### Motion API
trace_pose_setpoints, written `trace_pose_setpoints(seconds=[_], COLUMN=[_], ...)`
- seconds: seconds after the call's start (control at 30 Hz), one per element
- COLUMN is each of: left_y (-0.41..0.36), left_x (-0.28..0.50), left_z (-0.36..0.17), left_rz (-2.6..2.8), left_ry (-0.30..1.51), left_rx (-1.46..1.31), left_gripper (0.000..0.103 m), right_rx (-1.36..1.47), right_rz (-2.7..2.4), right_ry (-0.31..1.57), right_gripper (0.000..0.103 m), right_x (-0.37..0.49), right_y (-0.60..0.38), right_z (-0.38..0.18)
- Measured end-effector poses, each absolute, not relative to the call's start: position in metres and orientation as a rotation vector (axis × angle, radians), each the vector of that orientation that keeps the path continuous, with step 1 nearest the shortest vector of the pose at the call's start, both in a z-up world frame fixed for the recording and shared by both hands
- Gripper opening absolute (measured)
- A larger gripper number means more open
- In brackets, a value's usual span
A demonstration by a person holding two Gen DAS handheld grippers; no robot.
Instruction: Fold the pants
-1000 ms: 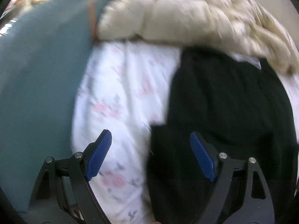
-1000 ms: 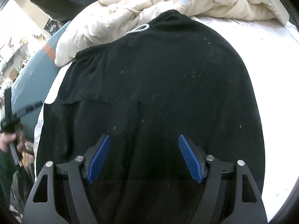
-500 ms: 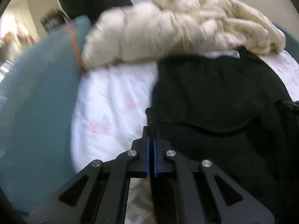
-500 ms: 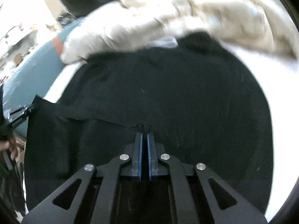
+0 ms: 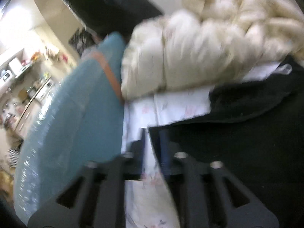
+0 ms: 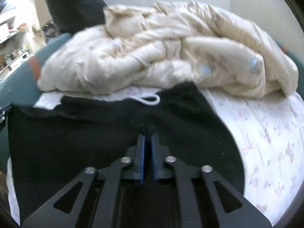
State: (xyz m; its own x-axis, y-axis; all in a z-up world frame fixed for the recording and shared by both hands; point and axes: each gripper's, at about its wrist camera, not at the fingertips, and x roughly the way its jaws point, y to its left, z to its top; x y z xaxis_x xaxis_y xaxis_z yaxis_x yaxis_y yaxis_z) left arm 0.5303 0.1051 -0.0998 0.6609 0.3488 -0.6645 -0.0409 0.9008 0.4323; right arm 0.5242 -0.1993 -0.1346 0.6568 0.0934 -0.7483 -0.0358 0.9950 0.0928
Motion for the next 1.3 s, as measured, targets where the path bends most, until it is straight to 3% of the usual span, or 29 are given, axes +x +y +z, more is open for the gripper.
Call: trace_pose_setpoints(seconds=[0.03, 0.07, 0.1, 0.13, 0.37, 0.57, 0.7, 0.9, 0.93, 1.03, 1.2, 1.23, 1.27, 1.3], left_y=[0.106, 0.108, 0.110, 0.112, 0.135, 0.150, 0.146, 0.136, 0.138, 0.140, 0.132, 0.131, 0.128, 0.125], left_x=[0.529, 0.523, 0.516, 0.505, 0.386, 0.265, 0.222, 0.202, 0.204, 0.205, 0.205, 0.205, 0.205, 0.206], left_z=[-0.104, -0.105, -0.105, -0.105, -0.102, -0.132, -0.146, -0.162, -0.169, -0.183, -0.189, -0.187, -0.184, -0.182], left_rz=[0.220, 0.186, 0.160, 0.126, -0.050, -0.044, -0.068, -0.056, -0.053, -0.080, -0.129, -0.134, -0.142, -0.147], left_ry=[0.840, 0.841, 0.837, 0.847, 0.984, 1.179, 1.257, 1.233, 1.240, 1.249, 1.240, 1.234, 1.222, 1.217], left_rx=[0.370, 0.325, 0.300, 0.279, 0.061, -0.094, -0.239, -0.209, -0.242, -0.271, -0.266, -0.261, -0.236, -0.205], left_gripper=[0.060, 0.068, 0.078, 0.079, 0.079, 0.078, 0.059, 0.057, 0.049, 0.035, 0.030, 0.015, 0.006, 0.005], right_rx=[0.082, 0.107, 0.127, 0.134, 0.193, 0.363, 0.471, 0.626, 0.640, 0.622, 0.531, 0.513, 0.497, 0.481], right_rz=[0.072, 0.088, 0.101, 0.115, 0.341, 0.426, 0.436, 0.397, 0.411, 0.425, 0.408, 0.395, 0.389, 0.390], right_ry=[0.866, 0.871, 0.866, 0.860, 0.924, 1.041, 1.106, 1.146, 1.146, 1.193, 1.284, 1.295, 1.297, 1.289], right_gripper=[0.038, 0.060, 0.071, 0.071, 0.071, 0.071, 0.071, 0.070, 0.068, 0.050, 0.047, 0.045, 0.026, 0.001], right_x=[0.523, 0.519, 0.511, 0.503, 0.413, 0.313, 0.263, 0.220, 0.215, 0.215, 0.221, 0.224, 0.224, 0.223], right_y=[-0.199, -0.199, -0.200, -0.200, -0.202, -0.208, -0.208, -0.203, -0.199, -0.181, -0.154, -0.151, -0.150, -0.150], right_z=[-0.139, -0.142, -0.143, -0.144, -0.132, -0.130, -0.135, -0.149, -0.158, -0.185, -0.221, -0.225, -0.227, -0.227])
